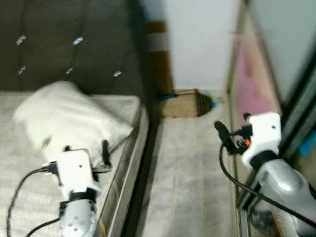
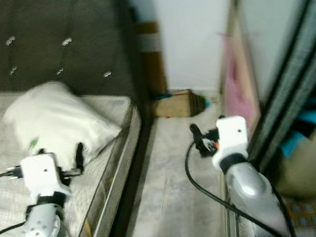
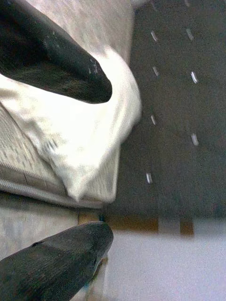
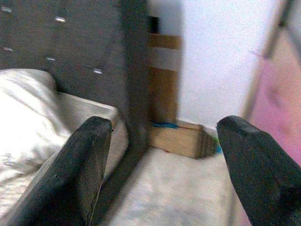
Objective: Clean up the room
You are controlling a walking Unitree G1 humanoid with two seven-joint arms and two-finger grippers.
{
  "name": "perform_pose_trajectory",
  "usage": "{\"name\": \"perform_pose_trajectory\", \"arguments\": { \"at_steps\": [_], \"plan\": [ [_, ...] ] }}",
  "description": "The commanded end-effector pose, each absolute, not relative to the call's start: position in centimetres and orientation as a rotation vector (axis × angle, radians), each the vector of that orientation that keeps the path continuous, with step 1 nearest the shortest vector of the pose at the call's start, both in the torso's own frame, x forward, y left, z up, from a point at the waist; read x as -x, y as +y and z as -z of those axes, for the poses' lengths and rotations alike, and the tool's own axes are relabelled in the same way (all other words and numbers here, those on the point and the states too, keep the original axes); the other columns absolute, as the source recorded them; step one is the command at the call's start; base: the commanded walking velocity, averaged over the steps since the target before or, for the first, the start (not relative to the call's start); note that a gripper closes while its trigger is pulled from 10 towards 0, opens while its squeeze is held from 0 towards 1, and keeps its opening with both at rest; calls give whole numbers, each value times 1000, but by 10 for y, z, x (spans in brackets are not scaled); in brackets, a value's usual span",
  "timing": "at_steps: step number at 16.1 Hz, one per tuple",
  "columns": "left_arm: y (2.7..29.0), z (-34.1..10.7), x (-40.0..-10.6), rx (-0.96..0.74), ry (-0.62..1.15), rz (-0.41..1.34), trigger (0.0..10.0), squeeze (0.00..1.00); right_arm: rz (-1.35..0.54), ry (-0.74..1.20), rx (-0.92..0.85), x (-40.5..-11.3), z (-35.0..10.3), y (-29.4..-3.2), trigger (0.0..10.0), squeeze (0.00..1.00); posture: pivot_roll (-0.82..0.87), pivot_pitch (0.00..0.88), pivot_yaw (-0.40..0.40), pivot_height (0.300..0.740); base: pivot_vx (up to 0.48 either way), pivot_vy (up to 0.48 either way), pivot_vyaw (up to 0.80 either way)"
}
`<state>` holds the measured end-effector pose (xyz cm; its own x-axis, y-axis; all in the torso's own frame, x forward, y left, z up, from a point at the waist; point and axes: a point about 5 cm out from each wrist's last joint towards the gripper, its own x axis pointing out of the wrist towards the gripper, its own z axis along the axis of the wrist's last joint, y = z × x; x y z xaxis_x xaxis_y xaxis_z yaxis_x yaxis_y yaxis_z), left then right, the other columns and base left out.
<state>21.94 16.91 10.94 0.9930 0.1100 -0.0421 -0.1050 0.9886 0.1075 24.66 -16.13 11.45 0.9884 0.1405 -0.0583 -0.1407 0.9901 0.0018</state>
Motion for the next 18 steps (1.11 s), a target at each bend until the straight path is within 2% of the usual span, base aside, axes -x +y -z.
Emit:
{"name": "perform_pose_trajectory", "arguments": {
  "at_steps": [1, 3, 5, 10, 18],
  "plan": [
    [172, -110, -219, -99, 53, -119, 10000, 0, -165, 61, 2, -248, -114, -156, 10000, 0, -42, 17, 4, 740, 0, 0, 800],
    [173, -112, -220, -29, 46, -111, 10000, 0, -189, 39, 3, -253, -117, -152, 10000, 0, -36, 34, 10, 740, 0, 0, 800],
    [173, -117, -223, -62, -2, -73, 10000, 0, -187, 32, 3, -256, -119, -151, 10000, 0, -35, 30, 6, 740, 0, 0, 800],
    [169, -117, -223, -60, 8, -106, 10000, 0, -200, 34, 5, -255, -118, -151, 10000, 0, -41, 43, 3, 740, 0, 0, 800],
    [165, -119, -223, -26, -12, -60, 10000, 0, -227, 15, -1, -263, -121, -143, 10000, 0, -36, 46, 0, 740, 0, 0, 800]
  ]
}}
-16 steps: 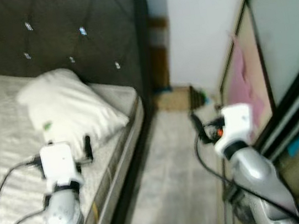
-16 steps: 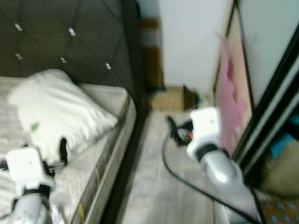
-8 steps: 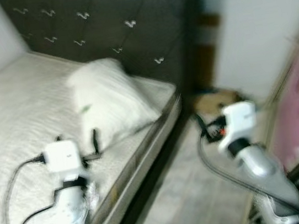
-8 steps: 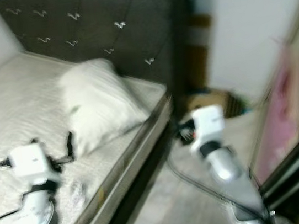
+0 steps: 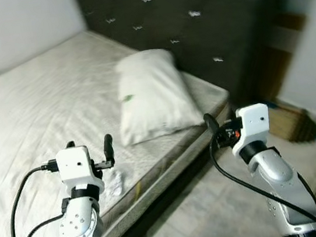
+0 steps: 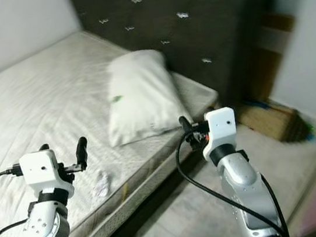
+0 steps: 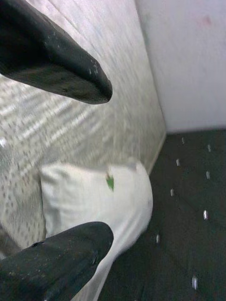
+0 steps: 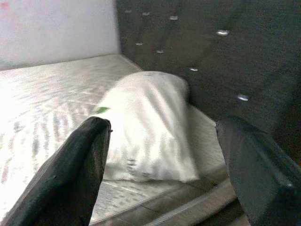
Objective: Clean up the room
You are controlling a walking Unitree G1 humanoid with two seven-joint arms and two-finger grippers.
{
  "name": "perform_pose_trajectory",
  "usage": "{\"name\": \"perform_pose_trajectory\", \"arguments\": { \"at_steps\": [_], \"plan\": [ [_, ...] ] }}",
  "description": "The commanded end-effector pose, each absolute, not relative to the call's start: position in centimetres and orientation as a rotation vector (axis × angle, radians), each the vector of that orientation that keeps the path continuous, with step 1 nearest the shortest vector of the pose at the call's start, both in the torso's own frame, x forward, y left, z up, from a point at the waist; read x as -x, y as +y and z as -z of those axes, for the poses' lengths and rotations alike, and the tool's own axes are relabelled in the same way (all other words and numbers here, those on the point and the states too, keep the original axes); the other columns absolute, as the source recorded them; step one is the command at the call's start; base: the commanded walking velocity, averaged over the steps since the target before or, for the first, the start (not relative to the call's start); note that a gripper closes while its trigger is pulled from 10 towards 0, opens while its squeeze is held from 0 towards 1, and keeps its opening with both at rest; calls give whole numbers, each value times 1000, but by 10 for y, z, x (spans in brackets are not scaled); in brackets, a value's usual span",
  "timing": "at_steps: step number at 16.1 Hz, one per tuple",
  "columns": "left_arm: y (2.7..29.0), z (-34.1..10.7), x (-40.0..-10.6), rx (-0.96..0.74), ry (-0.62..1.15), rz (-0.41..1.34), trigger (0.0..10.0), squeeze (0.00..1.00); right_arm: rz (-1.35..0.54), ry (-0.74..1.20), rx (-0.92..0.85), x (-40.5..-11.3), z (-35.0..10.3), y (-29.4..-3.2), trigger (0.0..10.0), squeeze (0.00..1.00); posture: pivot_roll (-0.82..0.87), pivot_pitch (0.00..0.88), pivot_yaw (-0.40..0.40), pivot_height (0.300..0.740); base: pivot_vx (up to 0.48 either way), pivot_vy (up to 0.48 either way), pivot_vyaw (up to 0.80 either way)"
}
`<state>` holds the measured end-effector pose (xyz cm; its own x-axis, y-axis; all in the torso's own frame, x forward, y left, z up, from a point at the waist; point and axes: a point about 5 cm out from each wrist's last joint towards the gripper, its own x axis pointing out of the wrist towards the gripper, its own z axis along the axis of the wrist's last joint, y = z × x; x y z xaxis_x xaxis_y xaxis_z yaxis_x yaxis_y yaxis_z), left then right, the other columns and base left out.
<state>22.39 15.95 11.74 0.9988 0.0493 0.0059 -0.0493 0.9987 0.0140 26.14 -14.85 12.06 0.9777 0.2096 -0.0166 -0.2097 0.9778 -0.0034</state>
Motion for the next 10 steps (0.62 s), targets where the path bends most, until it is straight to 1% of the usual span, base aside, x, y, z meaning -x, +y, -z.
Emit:
{"name": "perform_pose_trajectory", "arguments": {
  "at_steps": [1, 6, 8, 10],
  "plan": [
    [164, -119, -223, -23, -14, -53, 10000, 0, -231, 13, -3, -263, -121, -142, 10000, 0, -36, 46, 0, 740, 0, 0, 800],
    [162, -120, -223, -17, -21, -32, 10000, 0, -227, 11, -20, -264, -120, -142, 10000, 0, -37, 41, 1, 740, 0, 0, 780],
    [161, -121, -223, -15, -28, -19, 10000, 0, -227, 10, -21, -265, -120, -142, 10000, 0, -35, 39, -2, 740, 259, 0, 431],
    [160, -121, -223, -14, -31, -16, 10000, 0, -228, 10, -28, -266, -120, -143, 10000, 0, -32, 38, -5, 740, 304, 0, 0]
  ]
}}
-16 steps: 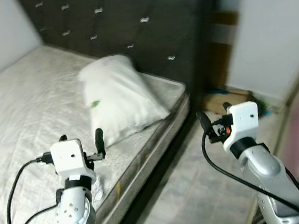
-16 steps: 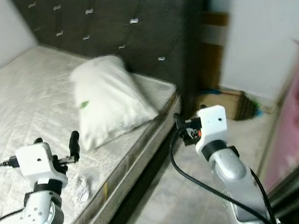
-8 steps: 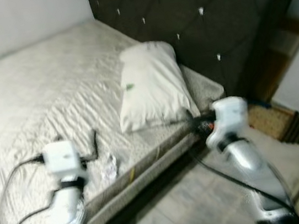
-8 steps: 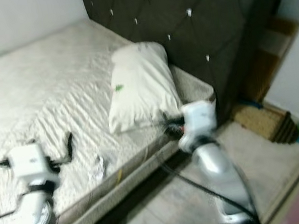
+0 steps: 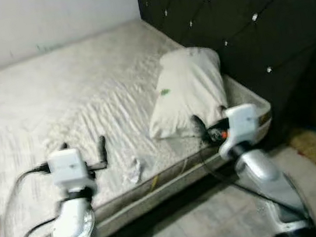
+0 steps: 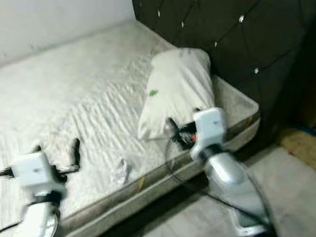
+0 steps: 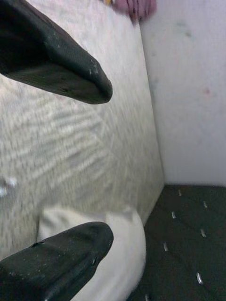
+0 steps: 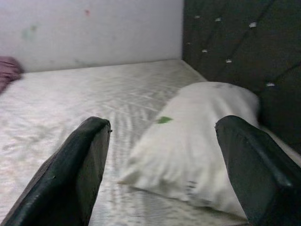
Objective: Clean up the room
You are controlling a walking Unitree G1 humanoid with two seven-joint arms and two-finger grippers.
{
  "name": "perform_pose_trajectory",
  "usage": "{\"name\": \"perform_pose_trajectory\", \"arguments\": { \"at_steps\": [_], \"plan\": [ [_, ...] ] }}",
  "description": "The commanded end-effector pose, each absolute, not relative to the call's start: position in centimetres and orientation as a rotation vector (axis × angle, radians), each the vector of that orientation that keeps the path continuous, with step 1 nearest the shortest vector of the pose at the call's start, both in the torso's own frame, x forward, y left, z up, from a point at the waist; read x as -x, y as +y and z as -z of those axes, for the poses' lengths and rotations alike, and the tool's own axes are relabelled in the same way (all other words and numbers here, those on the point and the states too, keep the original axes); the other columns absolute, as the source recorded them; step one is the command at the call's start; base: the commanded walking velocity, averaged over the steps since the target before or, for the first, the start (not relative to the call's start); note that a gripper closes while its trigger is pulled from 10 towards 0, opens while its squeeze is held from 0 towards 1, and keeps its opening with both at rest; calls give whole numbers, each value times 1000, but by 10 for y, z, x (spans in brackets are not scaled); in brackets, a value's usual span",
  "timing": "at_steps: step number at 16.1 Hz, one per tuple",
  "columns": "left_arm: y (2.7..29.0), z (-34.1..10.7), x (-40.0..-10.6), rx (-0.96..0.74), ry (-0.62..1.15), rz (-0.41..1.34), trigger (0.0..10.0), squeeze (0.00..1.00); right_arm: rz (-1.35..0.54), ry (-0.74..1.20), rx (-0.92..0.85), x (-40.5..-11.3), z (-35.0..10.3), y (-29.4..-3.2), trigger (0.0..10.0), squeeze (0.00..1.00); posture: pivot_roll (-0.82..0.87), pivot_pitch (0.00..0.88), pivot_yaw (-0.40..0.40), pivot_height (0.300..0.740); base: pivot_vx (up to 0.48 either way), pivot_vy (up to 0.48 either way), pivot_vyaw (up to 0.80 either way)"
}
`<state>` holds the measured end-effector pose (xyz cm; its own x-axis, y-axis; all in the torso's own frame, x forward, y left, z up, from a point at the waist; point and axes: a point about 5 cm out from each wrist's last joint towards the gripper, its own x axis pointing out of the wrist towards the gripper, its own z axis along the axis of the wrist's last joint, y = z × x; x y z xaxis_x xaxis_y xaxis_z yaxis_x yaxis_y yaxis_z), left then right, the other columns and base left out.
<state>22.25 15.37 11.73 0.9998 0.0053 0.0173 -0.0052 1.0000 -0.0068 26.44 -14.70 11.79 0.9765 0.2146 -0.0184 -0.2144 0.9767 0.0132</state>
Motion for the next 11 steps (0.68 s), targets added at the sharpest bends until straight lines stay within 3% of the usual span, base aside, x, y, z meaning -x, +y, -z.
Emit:
{"name": "perform_pose_trajectory", "arguments": {
  "at_steps": [1, 8, 11],
  "plan": [
    [159, -121, -223, -14, -32, -15, 10000, 0, -230, 11, -28, -267, -120, -142, 10000, 0, -32, 38, -5, 740, 330, 0, 0],
    [159, -121, -224, -14, -40, -15, 10000, 0, -251, 4, -17, -270, -121, -139, 10000, 0, -27, 31, -11, 740, 261, 0, 0],
    [160, -117, -224, -1, -20, -48, 10000, 0, -236, 25, -18, -270, -115, -142, 10000, 0, -12, 27, -22, 740, 0, 0, 800]
  ]
}}
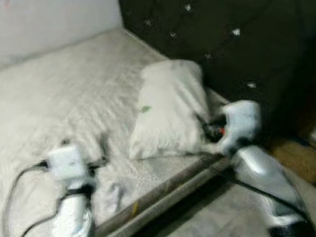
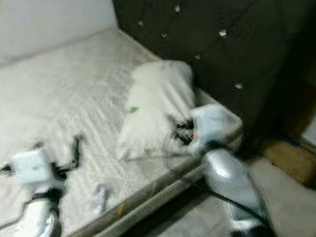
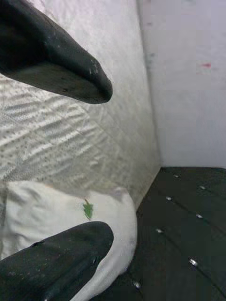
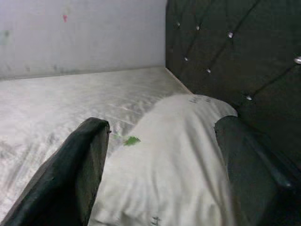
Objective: Clean up the room
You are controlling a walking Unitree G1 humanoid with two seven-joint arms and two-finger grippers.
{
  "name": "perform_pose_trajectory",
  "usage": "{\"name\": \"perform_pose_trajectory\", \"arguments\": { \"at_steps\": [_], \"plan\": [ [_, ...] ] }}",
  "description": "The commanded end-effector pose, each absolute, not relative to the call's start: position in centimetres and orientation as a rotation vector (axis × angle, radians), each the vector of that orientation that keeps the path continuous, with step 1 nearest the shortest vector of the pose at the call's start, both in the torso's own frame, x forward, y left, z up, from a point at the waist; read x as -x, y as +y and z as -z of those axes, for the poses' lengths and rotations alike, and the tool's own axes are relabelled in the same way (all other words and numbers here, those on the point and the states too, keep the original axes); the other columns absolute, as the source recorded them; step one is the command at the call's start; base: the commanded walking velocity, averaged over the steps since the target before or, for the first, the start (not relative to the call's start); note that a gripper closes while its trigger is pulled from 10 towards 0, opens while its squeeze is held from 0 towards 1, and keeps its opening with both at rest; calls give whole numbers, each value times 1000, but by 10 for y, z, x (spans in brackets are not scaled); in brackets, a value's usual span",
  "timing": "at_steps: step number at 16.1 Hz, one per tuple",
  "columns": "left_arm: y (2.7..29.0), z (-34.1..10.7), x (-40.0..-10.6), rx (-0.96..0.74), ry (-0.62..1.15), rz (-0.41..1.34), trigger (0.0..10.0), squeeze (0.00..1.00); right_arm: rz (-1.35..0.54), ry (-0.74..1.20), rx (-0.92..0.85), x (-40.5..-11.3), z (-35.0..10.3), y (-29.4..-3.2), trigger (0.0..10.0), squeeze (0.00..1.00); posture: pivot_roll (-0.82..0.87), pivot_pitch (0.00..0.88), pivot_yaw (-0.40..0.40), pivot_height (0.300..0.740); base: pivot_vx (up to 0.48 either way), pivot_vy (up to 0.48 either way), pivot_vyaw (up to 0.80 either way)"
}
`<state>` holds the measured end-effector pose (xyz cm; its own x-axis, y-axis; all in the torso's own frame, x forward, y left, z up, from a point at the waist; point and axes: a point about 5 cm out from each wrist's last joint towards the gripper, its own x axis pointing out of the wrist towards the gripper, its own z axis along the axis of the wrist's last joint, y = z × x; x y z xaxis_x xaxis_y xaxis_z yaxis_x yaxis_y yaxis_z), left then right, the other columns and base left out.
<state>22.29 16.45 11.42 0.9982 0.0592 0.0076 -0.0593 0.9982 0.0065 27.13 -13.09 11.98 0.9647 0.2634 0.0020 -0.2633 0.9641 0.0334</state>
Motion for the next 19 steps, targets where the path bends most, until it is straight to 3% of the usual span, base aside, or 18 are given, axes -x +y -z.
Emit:
{"name": "perform_pose_trajectory", "arguments": {
  "at_steps": [1, 8, 19],
  "plan": [
    [160, -114, -224, -4, -1, -60, 10000, 0, -219, 47, -28, -270, -110, -145, 10000, 0, -14, 23, -24, 740, 0, 0, 800],
    [165, -119, -235, -4, -10, -82, 10000, 0, -254, -20, -23, -285, -122, -133, 10000, 0, -24, 32, -1, 740, 0, 0, 670],
    [166, -122, -240, 24, -21, -77, 10000, 0, -227, -30, -33, -291, -123, -136, 10000, 0, -26, 58, -8, 740, 0, 466, 0]
  ]
}}
